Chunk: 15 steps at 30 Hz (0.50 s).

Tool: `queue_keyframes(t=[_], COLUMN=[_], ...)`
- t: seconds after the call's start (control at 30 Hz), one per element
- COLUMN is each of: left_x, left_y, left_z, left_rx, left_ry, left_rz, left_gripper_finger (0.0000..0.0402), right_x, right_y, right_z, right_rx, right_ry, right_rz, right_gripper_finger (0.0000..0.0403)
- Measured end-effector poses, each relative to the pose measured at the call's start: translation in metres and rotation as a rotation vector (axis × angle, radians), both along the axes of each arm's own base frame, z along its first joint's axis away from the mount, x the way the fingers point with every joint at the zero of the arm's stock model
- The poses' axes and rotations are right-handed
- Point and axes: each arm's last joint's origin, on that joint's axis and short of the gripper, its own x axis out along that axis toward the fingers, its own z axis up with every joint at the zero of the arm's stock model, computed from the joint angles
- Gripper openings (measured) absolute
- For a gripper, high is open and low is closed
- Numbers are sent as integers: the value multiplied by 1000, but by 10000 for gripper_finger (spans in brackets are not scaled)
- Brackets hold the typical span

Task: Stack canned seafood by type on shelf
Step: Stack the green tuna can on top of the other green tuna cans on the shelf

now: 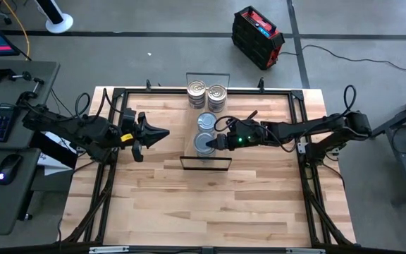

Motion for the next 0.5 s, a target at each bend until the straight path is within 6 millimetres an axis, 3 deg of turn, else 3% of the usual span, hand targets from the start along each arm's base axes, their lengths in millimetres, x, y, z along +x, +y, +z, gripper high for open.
queue_keyframes(t=[0.5], left_x=[-9], left_y=[3], left_z=[4], left_rx=[-20], left_ry=[-14], left_rz=[-2], left_gripper_finger=[1], right_x=[-13], right_y=[-12], right_z=[13], right_rx=[-27], right_ry=[-2], right_rz=[25], right_gripper_finger=[296])
